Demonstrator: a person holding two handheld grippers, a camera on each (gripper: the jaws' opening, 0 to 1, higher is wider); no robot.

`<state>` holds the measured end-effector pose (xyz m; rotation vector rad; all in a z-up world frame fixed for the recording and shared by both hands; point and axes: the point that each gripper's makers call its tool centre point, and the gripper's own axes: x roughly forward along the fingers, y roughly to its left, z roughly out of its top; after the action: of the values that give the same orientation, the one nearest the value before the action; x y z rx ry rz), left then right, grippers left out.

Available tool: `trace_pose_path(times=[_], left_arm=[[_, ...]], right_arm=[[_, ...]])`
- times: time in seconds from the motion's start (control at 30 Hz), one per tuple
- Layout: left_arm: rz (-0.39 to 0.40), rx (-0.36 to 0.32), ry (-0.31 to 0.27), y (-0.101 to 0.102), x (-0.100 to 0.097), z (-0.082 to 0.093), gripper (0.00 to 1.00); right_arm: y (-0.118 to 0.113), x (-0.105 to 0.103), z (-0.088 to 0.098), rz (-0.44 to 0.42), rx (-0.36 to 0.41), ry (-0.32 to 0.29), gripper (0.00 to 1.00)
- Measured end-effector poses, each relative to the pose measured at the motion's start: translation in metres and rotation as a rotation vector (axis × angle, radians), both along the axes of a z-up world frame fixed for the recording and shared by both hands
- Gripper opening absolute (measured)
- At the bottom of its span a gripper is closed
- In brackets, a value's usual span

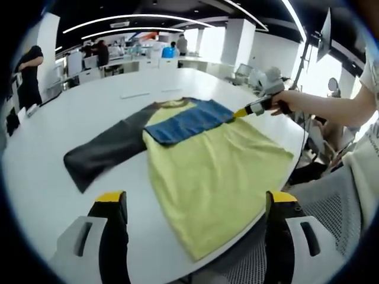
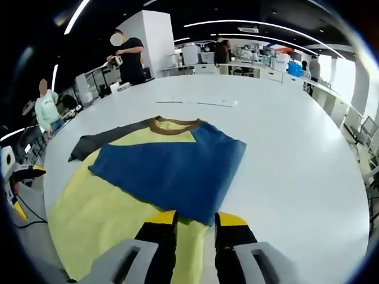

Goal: Fold the garment on the visible template until the final outline fits inside the template.

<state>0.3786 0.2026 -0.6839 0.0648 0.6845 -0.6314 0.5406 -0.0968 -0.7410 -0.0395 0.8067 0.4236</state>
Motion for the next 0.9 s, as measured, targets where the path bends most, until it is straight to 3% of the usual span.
trace_pose_path(times=[0.53,0.57,0.9], left_arm=[[-0.002,0.004,0.000,0.001,0.000,0.001,0.92],[-0.002,0.005,-0.001,0.001,0.001,0.001,0.92],[-0.001,0.010,0.002,0.002,-0.001,-0.001,0.91]], right_arm=[[-0.010,0.000,-0.019,-0.058,-0.039,0.030,0.09],[-0.007,0.003,-0.015,-0.062,-0.020,0.008,0.09],[-0.011,0.002,-0.015,-0.063,-0.078,0.014,0.02]])
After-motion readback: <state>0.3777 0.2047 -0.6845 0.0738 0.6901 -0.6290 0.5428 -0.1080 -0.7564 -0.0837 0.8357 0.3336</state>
